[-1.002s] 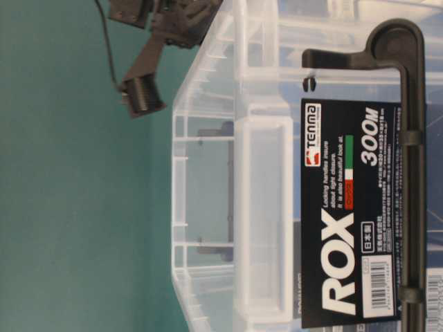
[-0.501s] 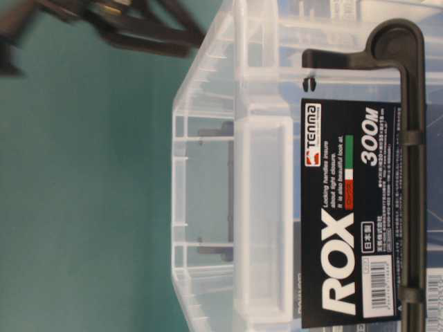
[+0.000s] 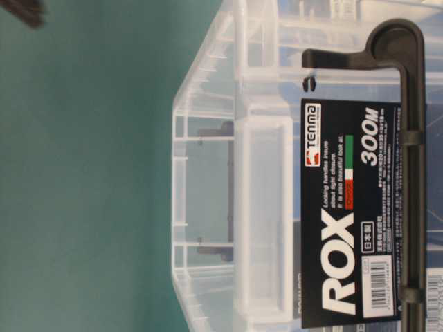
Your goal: Pick the box from inside the plastic case
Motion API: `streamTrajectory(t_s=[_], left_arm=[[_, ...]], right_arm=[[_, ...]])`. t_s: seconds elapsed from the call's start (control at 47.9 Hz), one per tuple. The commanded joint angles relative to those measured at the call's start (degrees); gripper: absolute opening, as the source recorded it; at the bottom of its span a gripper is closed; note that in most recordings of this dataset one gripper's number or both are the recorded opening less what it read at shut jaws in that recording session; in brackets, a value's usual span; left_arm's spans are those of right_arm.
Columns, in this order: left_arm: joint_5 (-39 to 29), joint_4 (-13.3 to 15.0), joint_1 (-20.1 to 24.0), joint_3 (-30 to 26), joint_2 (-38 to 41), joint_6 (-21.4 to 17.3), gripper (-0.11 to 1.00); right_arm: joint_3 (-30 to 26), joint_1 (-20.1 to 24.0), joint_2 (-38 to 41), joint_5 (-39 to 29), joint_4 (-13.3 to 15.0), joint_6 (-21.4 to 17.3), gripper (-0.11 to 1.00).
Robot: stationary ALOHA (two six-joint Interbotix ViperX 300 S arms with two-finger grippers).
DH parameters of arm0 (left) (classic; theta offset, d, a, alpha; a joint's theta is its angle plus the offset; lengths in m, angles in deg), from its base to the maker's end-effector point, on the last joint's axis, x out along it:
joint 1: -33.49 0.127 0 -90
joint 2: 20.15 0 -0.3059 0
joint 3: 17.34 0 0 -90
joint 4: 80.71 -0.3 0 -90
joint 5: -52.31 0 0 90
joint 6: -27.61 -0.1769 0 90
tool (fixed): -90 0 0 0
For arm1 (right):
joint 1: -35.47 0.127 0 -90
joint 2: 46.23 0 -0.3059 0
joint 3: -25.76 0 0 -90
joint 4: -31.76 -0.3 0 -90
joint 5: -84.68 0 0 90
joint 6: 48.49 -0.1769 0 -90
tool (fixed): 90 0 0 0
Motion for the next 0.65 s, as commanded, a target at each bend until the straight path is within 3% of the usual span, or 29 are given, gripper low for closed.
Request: streamTrajectory(t_s=[0.0, 0.167, 0.626], left_arm=[[0.4, -0.1, -0.1, -1.7, 0.4, 0.0, -0.07], [0.3, -0.1, -0.1, -1.7, 0.4, -0.1, -0.07], [0.3, -0.1, -0.1, -1.7, 0.3, -0.1, -0.07]], right_arm=[[1.3, 1.3, -3.4, 4.8, -0.3, -0.2, 0.97], [4.0, 3.2, -10.0, 9.1, -0.2, -0.5, 0.97], [9.9, 4.2, -19.6, 9.2, -0.3, -5.9, 0.97]])
